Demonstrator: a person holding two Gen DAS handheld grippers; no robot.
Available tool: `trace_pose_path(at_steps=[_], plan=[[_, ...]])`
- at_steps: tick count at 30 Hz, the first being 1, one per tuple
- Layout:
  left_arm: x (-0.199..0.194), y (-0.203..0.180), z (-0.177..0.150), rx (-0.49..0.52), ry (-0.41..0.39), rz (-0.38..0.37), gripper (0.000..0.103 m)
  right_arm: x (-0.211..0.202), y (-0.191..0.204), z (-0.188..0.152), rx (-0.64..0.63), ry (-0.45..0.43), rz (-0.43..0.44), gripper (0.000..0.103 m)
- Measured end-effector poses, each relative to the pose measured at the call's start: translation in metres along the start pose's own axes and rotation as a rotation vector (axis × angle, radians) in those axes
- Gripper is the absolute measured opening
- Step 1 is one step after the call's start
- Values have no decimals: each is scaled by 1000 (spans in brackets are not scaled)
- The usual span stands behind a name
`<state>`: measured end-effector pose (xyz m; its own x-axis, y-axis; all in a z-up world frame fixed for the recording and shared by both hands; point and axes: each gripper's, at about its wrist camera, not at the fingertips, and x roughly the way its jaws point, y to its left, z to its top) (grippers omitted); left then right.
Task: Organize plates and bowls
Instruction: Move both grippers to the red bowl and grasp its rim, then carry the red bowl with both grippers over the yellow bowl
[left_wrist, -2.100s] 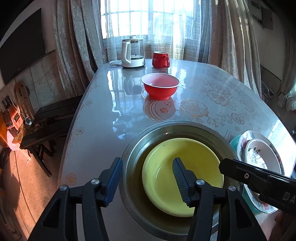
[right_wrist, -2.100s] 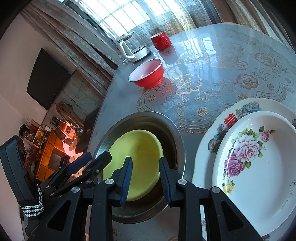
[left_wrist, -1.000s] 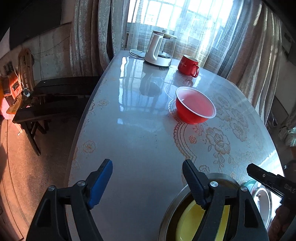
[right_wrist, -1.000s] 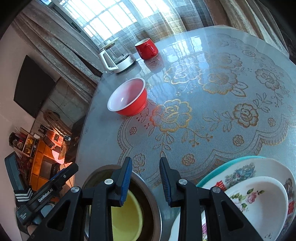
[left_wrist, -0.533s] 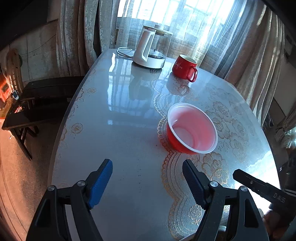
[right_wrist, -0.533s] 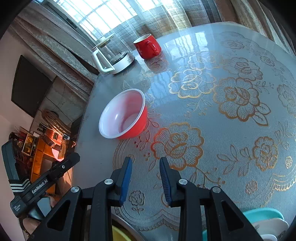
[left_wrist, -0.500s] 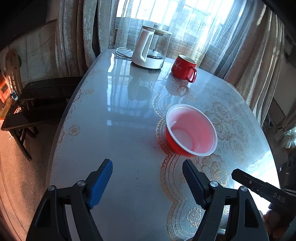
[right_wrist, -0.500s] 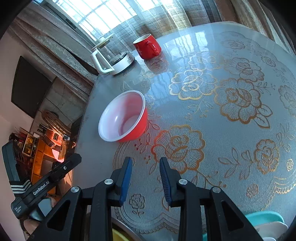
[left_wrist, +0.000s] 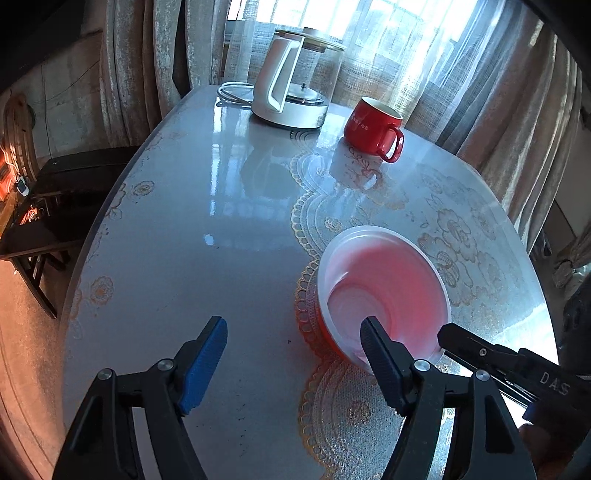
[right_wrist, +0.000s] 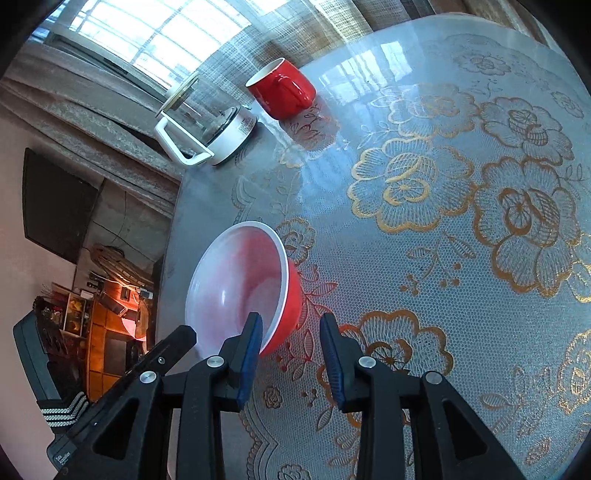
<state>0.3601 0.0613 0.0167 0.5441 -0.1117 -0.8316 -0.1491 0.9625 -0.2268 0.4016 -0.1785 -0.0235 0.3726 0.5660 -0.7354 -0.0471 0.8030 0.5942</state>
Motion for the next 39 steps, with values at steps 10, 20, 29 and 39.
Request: trace_pose_path(at_steps=[10, 20, 29, 39], plan=[[22, -12, -2, 42, 51, -3, 36, 11, -1, -2, -9, 9, 26, 31], [7, -30, -14, 171, 6, 49, 13, 8, 7, -14, -40, 22, 48, 13], [-30, -35, -40, 191, -63, 32, 12, -18, 4, -34, -31, -6, 77, 13], [-80, -40, -80, 204, -155, 10, 13, -67, 6, -72, -21, -56, 142, 13]])
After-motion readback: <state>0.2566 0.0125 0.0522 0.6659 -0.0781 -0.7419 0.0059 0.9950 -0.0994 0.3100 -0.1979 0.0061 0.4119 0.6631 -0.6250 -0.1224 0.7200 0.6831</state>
